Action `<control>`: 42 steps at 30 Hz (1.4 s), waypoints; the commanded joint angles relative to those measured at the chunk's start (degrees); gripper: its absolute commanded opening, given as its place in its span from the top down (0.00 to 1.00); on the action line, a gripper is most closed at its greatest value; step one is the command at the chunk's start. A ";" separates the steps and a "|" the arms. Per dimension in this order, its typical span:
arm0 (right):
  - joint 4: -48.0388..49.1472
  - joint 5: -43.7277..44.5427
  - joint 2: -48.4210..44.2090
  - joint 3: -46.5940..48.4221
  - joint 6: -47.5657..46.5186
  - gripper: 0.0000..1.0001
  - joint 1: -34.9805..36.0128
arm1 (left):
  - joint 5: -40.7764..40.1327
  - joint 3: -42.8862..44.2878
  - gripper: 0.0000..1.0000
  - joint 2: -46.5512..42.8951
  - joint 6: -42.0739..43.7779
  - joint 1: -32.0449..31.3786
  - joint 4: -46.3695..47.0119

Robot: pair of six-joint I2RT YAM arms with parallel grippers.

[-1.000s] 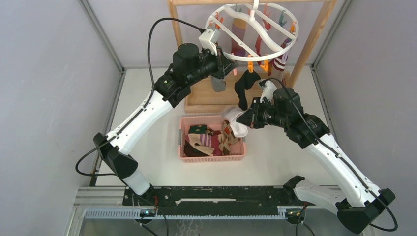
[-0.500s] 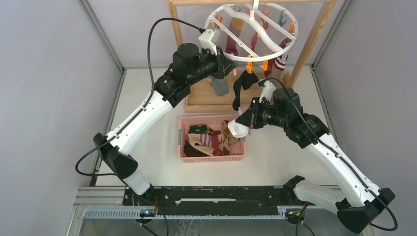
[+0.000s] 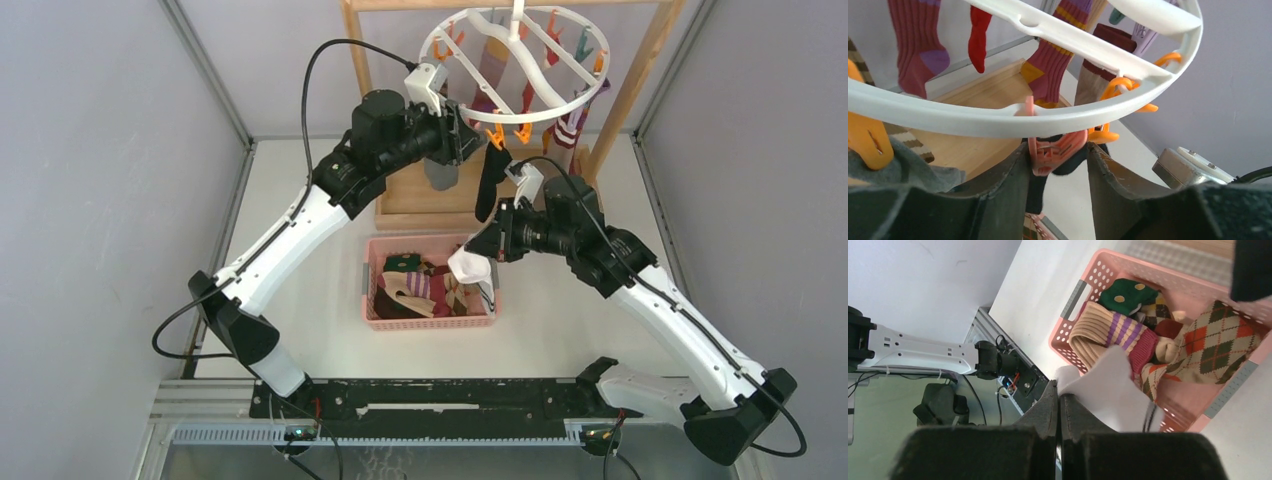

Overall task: Remove the socks clipped to the hanger
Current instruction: Remove the sock from the hanger, then place the sock in the bin.

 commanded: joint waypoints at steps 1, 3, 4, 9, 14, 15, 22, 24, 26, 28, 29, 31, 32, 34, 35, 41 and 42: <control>3.95 -2.07 1.09 0.30 -0.20 1.00 0.87 | 0.18 -1.62 0.48 -4.17 0.86 0.33 -0.78; 3.99 -2.42 1.86 0.28 -0.39 1.00 0.99 | -0.43 -2.30 0.20 -5.09 1.24 0.28 -1.41; 4.06 -2.58 2.26 0.27 -0.38 1.00 1.05 | -0.63 -2.51 0.05 -5.42 1.43 0.33 -1.78; 4.68 -3.34 4.59 0.26 -0.89 1.00 1.53 | -1.57 -4.48 0.00 -7.51 1.60 0.30 -2.47; 4.89 -3.70 7.24 0.19 -2.10 1.00 2.47 | -2.36 -6.09 0.00 -10.00 0.98 0.34 -3.74; 4.76 -3.59 8.05 0.22 -2.43 1.00 2.64 | -2.55 -6.52 0.00 -10.63 0.90 0.30 -4.01; 4.03 -2.82 14.23 0.18 -4.64 1.00 3.87 | -4.68 -11.98 0.00 -16.18 0.01 0.33 -5.11; 3.54 -2.05 16.13 0.25 -5.45 1.00 4.63 | -5.17 -13.34 0.00 -17.55 -0.25 0.32 -5.64; 2.72 -1.45 18.13 0.25 -5.88 1.00 5.10 | -5.65 -14.62 0.00 -18.96 -0.60 0.30 -6.18; 1.91 -0.65 20.14 0.22 -6.42 1.00 5.61 | -6.29 -15.69 0.00 -20.24 -0.94 0.34 -6.85; 1.57 -0.23 20.95 0.24 -6.66 1.00 5.93 | -6.74 -16.37 0.00 -21.03 -1.12 0.30 -7.18; 1.06 0.89 22.68 0.19 -7.50 1.00 6.73 | -7.56 -17.69 0.00 -22.75 -1.51 0.31 -7.93; 0.82 1.34 23.81 0.18 -7.76 1.00 7.07 | -7.96 -18.37 0.00 -23.45 -1.67 0.29 -8.38; 0.41 2.24 25.55 0.21 -8.00 1.00 7.77 | -8.97 -19.54 0.00 -24.82 -2.08 0.27 -9.51; 0.30 2.52 26.50 0.18 -8.04 1.00 7.92 | -9.25 -20.10 0.00 -25.41 -2.32 0.28 -9.97; 0.18 3.48 31.40 0.19 -8.19 1.00 8.87 | -12.96 -23.33 0.00 -29.08 -3.65 0.38 -12.86; 0.18 3.49 31.98 0.20 -8.25 1.00 9.00 | -13.50 -23.69 0.00 -29.67 -3.82 0.48 -13.59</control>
